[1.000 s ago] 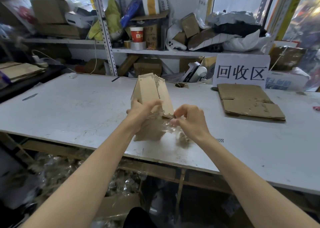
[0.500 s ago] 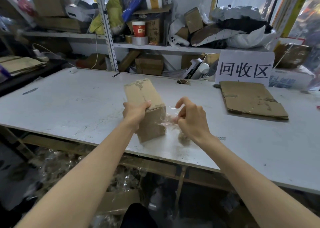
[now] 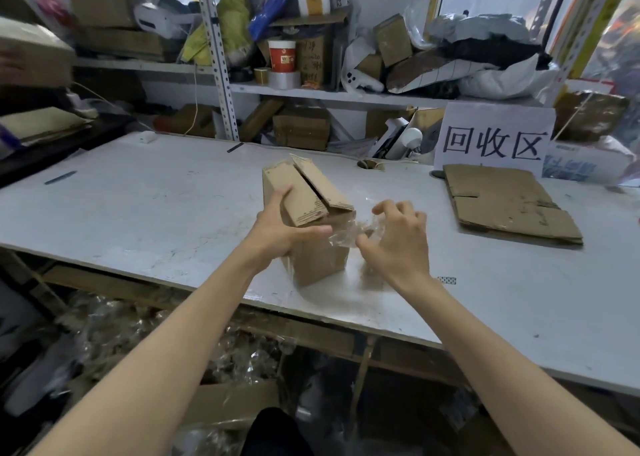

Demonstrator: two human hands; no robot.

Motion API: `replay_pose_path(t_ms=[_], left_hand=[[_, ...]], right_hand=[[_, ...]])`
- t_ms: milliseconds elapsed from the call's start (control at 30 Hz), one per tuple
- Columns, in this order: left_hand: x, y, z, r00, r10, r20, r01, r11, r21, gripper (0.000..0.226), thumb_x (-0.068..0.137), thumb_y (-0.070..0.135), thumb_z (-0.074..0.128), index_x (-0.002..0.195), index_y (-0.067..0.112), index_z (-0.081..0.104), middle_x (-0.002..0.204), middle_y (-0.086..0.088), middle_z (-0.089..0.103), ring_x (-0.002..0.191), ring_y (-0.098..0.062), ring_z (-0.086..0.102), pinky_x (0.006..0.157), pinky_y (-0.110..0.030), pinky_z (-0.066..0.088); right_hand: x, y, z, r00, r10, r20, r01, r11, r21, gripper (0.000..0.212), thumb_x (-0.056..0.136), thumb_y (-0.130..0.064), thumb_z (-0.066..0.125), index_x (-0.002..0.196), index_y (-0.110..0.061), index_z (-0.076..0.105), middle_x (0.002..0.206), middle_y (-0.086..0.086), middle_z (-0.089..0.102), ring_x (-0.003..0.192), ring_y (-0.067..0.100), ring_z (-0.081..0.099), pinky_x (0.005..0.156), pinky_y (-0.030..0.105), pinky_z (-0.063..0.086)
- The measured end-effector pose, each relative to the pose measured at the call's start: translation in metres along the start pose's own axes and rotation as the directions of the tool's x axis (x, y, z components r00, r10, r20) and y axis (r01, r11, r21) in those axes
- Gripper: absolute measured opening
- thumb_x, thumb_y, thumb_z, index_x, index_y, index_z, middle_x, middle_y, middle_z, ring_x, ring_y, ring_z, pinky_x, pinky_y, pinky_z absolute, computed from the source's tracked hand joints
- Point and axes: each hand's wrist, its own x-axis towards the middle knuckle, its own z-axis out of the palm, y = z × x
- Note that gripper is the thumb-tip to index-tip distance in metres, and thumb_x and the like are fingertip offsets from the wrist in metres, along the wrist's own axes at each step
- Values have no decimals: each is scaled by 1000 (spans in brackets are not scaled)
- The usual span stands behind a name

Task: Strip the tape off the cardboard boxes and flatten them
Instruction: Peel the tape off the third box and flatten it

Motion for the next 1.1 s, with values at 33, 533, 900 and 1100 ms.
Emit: replay_pose_path(t_ms=[33,533,900,1100], left_hand=[[0,-2,0,1000,25,-16,-25,1000,1,112,58,38,92,148,42,26,140,-4,43,117,-27,55,73,-39,56],[-9,-18,1,985,117,-124,-119,993,-7,87,61,26,93,136,37,50,125,2,54,117,-20,54,85,-46,58],[-11,-14,0,992,93,-90,-96,995,-24,81,71,18,87,138,32,44,130,-4,53,117,-23,54,90,-48,55],[-12,6,11,998,-15,-54,14,1000,-25,103,50,68,81,134,31,33,129,0,50,107,-19,59,78,-42,57]], right_hand=[[-1,-3,1,998,-33,-49,33,999,-16,33,78,-26,70,107,-12,60,106,4,54,101,22,44,72,23,35],[10,-17,2,946,293,134,-321,812,487,41,54,15,71,79,-18,75,71,-3,73,71,14,70,69,37,60],[9,-4,-8,968,159,194,-246,754,609,13,71,-27,82,78,-18,77,70,-1,74,70,14,71,69,26,59],[10,-8,-7,992,84,93,-116,891,438,3,77,-11,77,77,-12,74,67,3,71,65,19,70,71,45,58]])
